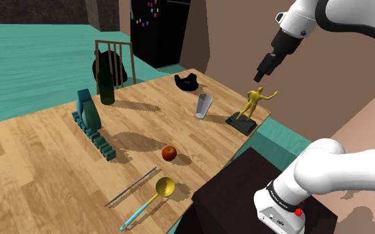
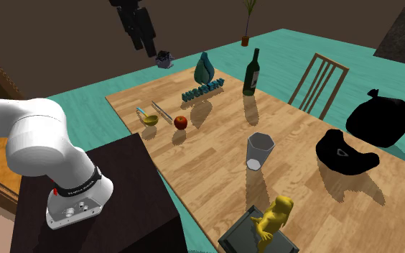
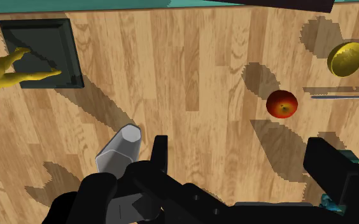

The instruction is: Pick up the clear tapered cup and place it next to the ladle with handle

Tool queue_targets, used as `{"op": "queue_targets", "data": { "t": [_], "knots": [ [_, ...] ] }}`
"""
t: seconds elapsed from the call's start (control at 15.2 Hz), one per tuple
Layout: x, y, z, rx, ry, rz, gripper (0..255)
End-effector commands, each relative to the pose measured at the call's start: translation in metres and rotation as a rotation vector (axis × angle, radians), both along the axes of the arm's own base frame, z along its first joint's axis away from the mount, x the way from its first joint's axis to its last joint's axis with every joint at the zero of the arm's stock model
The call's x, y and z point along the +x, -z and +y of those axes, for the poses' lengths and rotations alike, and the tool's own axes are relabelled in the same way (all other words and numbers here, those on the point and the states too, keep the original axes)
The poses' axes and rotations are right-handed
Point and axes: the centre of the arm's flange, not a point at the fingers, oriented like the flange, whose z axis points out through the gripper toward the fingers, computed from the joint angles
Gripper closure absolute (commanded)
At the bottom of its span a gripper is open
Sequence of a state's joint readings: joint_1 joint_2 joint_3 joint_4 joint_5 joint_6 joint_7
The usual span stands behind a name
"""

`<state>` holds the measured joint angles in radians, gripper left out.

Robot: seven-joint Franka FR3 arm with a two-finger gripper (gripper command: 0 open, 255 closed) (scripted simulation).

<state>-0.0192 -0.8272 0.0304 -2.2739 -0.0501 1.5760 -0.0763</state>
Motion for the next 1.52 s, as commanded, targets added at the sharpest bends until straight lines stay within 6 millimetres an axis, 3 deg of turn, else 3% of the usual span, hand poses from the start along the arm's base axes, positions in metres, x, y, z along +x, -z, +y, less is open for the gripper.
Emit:
{"op": "queue_targets", "data": {
  "t": [0.0,1.45],
  "knots": [
    [0.000,0.000,0.000,0.000,0.000,0.000,0],
    [0.199,0.198,-0.084,-0.019,-0.025,0.033,0]
  ]
}}
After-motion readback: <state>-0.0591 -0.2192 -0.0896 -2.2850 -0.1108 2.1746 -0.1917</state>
